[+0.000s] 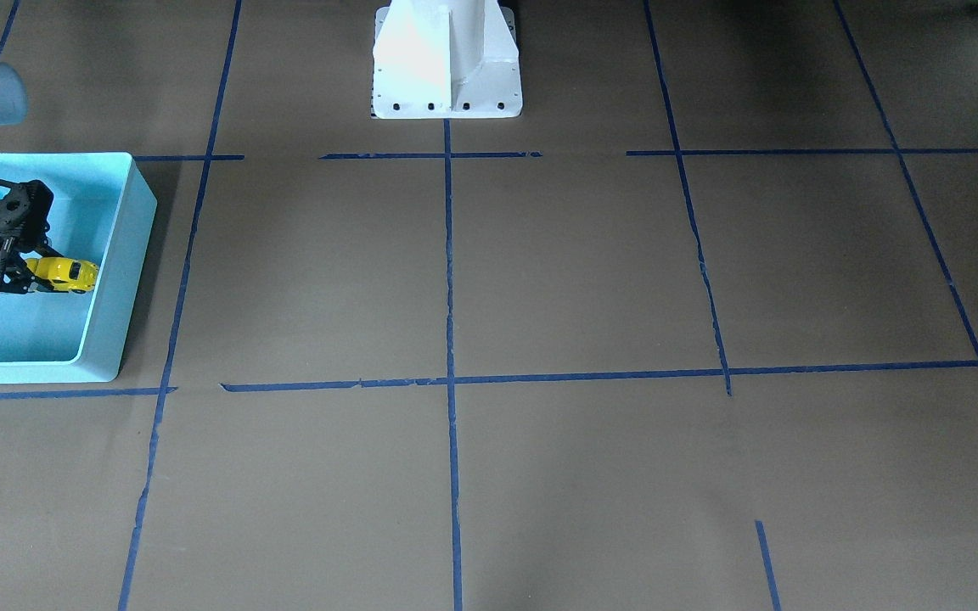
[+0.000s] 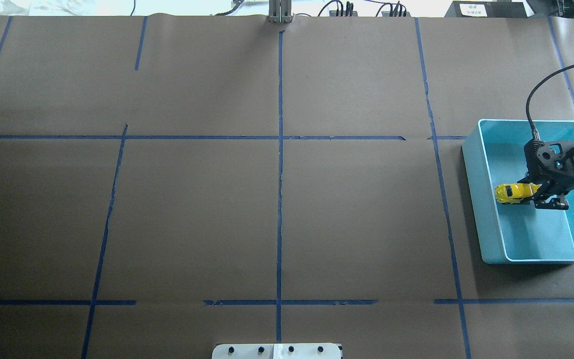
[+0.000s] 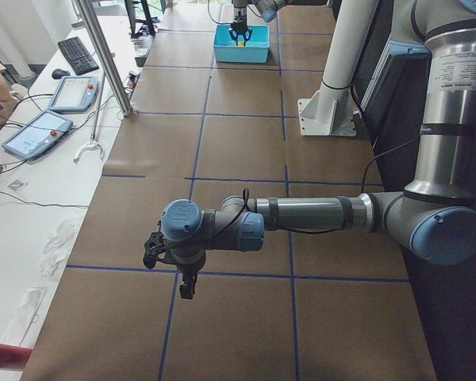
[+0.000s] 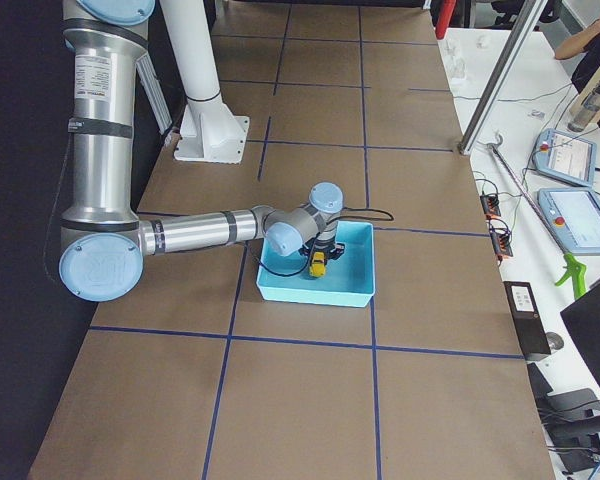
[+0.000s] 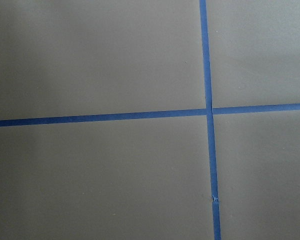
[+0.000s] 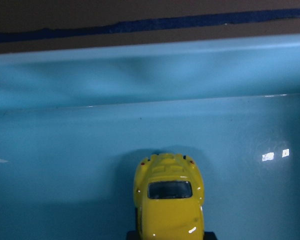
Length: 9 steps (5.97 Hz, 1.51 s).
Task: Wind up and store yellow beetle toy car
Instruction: 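Carry the car with the right gripper into the light-blue bin, then open the right gripper to release the car in the bin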
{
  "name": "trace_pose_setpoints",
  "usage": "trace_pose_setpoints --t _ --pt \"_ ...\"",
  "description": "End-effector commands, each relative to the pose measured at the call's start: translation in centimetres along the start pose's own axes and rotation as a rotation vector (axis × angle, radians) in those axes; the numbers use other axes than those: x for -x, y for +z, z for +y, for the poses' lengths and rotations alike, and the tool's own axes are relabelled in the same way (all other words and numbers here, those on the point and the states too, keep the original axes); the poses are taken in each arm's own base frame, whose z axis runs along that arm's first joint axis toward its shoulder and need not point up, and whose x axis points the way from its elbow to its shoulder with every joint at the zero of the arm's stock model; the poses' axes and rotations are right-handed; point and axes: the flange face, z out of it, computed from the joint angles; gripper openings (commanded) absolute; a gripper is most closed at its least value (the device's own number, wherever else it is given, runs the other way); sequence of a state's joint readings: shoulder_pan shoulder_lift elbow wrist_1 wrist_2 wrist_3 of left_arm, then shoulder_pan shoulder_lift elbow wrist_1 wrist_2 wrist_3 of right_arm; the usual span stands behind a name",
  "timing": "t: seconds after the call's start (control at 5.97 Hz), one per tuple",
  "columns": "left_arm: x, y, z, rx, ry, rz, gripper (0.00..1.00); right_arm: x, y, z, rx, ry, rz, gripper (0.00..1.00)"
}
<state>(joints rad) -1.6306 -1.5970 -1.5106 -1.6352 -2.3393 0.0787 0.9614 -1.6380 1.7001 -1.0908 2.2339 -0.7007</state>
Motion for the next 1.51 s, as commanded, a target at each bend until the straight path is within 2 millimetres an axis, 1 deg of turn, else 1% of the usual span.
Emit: trace_pose_setpoints --t 0.0,0.17,0.34,0.5,0.67,0.84,1.01,1.17,1.34 --pt "0.0 0.0 0.1 0.001 -0.001 0.000 1.00 -0.2 0.2 -0.3 0.001 -0.001 -0.001 0.76" --pt "-0.1 -0.1 -0.1 -0.001 0.001 0.000 1.00 0.0 0.0 -0.5 -0.005 -0.002 -0.002 1.00" --pt "-0.1 -0.1 -0.1 -0.002 0.002 0.000 1.00 0.0 -0.2 -0.7 -0.009 -0.004 0.000 1.00" --pt "0.0 0.0 0.0 0.000 0.000 0.000 1.00 0.2 -1.3 -1.4 -0.025 -0.009 0.012 1.00" --pt "-0.1 -0.1 -0.1 -0.002 0.002 -0.002 1.00 0.2 -4.6 -1.0 -0.076 0.010 0.026 1.00" --pt "-0.1 -0.1 -0.1 -0.002 0.002 -0.002 1.00 -1.2 -8.0 1.5 -0.119 0.073 0.058 1.00" --pt "-0.1 -0.1 0.0 -0.002 0.002 -0.002 1.00 -2.5 -11.3 5.1 -0.128 0.177 0.091 1.00" --pt "0.0 -0.1 0.0 -0.001 0.001 -0.002 1.00 -3.7 -14.5 8.1 -0.155 0.308 0.093 1.00" --pt "0.0 -0.1 0.0 -0.001 0.001 -0.002 1.00 -4.3 -16.6 10.8 -0.155 0.505 0.115 1.00"
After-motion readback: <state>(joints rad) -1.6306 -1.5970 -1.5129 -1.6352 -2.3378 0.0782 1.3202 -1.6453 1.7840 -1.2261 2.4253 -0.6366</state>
